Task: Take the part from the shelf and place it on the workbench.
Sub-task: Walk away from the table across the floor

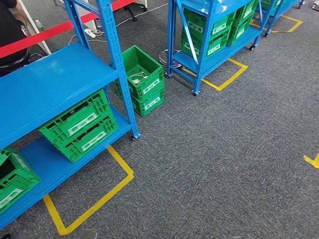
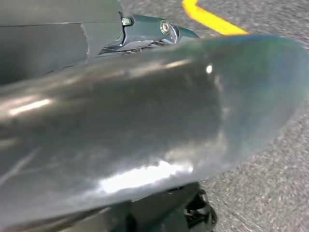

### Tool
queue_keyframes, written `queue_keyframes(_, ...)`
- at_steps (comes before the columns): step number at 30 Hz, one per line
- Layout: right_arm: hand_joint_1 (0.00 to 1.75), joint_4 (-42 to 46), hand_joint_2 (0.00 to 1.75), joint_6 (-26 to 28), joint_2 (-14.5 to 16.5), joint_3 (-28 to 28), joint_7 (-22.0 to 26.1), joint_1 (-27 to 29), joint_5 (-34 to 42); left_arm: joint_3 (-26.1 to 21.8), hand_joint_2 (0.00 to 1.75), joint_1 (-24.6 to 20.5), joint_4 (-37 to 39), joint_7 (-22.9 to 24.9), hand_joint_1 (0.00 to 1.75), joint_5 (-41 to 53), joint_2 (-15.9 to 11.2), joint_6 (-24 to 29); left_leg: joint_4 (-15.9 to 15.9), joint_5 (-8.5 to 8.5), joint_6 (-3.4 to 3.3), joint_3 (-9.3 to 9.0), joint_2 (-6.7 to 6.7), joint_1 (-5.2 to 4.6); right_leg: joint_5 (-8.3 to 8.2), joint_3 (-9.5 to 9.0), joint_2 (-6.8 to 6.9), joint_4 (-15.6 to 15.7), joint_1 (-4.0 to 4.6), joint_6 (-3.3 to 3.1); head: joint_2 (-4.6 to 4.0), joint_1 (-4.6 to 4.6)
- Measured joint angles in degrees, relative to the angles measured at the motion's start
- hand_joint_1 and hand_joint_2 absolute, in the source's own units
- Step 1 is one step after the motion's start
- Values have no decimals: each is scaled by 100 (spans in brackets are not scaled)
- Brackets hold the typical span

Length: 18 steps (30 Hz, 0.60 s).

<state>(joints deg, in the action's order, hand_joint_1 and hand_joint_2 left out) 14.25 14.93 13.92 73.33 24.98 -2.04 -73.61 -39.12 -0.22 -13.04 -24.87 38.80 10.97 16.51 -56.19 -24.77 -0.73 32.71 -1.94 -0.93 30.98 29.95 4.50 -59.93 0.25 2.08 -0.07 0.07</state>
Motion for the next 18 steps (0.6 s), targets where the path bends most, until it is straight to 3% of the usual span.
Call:
queue_keyframes(2,0,3,0,-1,-1,0,1,13,-2,-18,0,-13,-1,-10,0,5,5,1,18,8,-34,-15,132,34,318,283,-304,-617,-21,51,0,30)
queue_keyframes(4,0,4,0,-1,-2,0,1,28,-2,-31,0,-25,-1,-22,0,13,10,-4,17,3,-47,-19,280,44,566,656,-412,-1327,-33,79,0,45)
queue_keyframes(5,0,5,0,0,-2,0,1,30,-2,-42,0,-22,-1,-27,0,17,11,-8,15,2,-45,-25,358,49,542,750,-425,-1452,-38,88,0,49)
queue_keyframes(6,0,5,0,0,-2,0,2,28,-1,-51,0,-18,-1,-30,0,21,11,-14,11,-1,-37,-37,443,58,396,731,-437,-1341,-46,95,0,49)
queue_keyframes(7,0,7,0,0,-2,0,3,26,-1,-58,0,-15,-1,-33,0,26,13,-19,2,-9,-22,-52,529,73,165,607,-483,-1018,-62,107,0,49)
queue_keyframes(9,0,10,0,0,1,-1,5,23,1,-63,0,-20,-2,-36,0,31,12,-24,-38,-32,40,-53,690,94,-179,278,-764,-265,-121,143,0,57)
queue_keyframes(11,0,10,0,1,8,-1,4,21,1,-66,0,-27,-4,-38,0,32,7,-25,-74,-22,114,-2,821,100,-228,124,-976,50,-151,107,0,62)
queue_keyframes(13,0,11,0,3,11,1,3,21,2,-71,0,-7,-5,-39,0,34,0,-25,-68,17,176,49,934,115,-231,110,-902,59,-134,7,0,61)
queue_keyframes(14,0,11,0,5,11,2,3,19,2,-77,0,8,-5,-39,0,37,-2,-25,-85,6,204,69,885,113,-240,107,-839,63,-130,-35,0,59)
queue_keyframes(16,0,11,0,5,13,2,2,17,2,-91,0,8,-5,-39,0,55,-2,-27,-384,-179,248,222,604,92,-252,98,-693,83,-129,-112,0,16)
queue_keyframes(17,0,11,0,6,13,2,1,22,1,-96,0,-6,-5,-39,0,66,1,-29,-714,-351,265,382,424,80,-246,97,-606,86,-117,-141,0,-6)
queue_keyframes(18,0,12,0,7,13,2,0,32,1,-98,0,-21,-5,-39,0,76,2,-32,-1116,-534,277,581,327,80,-238,98,-511,88,-105,-164,0,-26)
